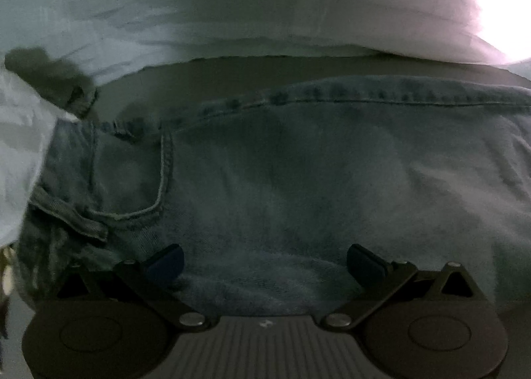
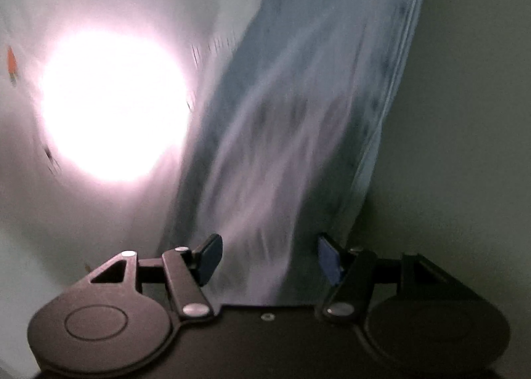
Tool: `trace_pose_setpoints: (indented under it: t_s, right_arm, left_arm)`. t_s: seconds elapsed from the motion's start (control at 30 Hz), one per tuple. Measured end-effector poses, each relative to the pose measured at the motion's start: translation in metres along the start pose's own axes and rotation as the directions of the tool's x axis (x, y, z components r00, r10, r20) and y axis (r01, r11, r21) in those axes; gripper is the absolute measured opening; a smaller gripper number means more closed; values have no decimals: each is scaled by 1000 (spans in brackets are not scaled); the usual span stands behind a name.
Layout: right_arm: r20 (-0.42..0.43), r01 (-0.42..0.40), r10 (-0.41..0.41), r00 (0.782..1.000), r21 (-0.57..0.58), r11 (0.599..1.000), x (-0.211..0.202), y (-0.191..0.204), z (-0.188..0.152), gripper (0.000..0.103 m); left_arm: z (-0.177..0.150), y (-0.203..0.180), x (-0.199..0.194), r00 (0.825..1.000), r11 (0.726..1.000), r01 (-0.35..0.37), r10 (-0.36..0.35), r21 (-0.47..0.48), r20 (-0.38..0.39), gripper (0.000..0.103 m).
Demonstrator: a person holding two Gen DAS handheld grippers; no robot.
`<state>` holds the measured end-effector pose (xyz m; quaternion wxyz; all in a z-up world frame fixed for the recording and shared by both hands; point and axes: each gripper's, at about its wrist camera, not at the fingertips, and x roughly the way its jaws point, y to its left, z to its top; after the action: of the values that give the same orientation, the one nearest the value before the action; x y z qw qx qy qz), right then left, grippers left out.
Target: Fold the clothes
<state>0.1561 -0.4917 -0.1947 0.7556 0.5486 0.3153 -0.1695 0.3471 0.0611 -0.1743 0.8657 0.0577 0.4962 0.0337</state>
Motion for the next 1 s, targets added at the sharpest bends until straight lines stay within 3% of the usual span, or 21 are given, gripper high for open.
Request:
trace_pose_setpoints:
  t_s: [0.27,0.37,0.4,0.43,0.5,0.6,0.67,0.7,0.77,0.8,0.83,0.87,0.93,0.97,1.0]
  right_arm:
    - [-8,43,-43,999,57,997,1,-14,-15,64]
    - [38,47,-47,998,19,999,1,-14,-18,63]
    - [49,41,-41,998,3,999,1,-13,-19,67]
    - [57,29,-28,998,-15,999,2,-11,-19,72]
    - [63,2,1,998,-47,999,8,-7,-17,70]
    - [65,-164,162,985,27,986,3,-12,-8,63]
    - [76,-290,283,956,92,953,-3,-17,-1,63]
    - [86,-366,357,930,142,920,-4,-23,3,62]
    - [135,-539,524,841,300,787,0,-43,9,62]
    - [159,-588,574,803,364,722,5,-52,10,61]
    - [178,-608,593,785,398,686,10,-59,10,60]
    - [177,-597,581,794,402,694,14,-63,11,59]
    - [110,-483,478,872,355,800,20,-61,12,57]
    - [71,-427,428,901,325,844,24,-59,11,57]
    - [45,-396,403,914,310,864,28,-56,9,58]
  left_arm:
    - [-12,-3,0,998,1000,-8,7,9,56,103]
    - [-13,-10,4,998,999,-42,41,28,56,103]
    - [-13,-13,4,997,998,-52,50,31,55,103]
    - [-13,-13,5,997,998,-54,52,30,54,103]
    - [-12,-12,5,997,998,-53,51,31,52,103]
    - [-12,-11,5,998,998,-43,42,33,45,103]
    - [-12,-12,5,998,998,-47,45,32,45,103]
    - [-13,-11,5,998,998,-48,46,36,46,103]
    - [-14,-8,5,998,998,-51,49,43,48,103]
    - [-15,-7,5,998,998,-52,50,47,49,103]
    - [-14,-8,5,997,997,-55,52,46,48,103]
    - [-14,-8,6,998,997,-55,52,47,47,103]
    - [-12,-8,7,998,997,-53,51,49,44,103]
    - [-12,-7,7,998,997,-52,50,50,42,103]
    - [-11,-6,8,998,997,-51,49,50,39,103]
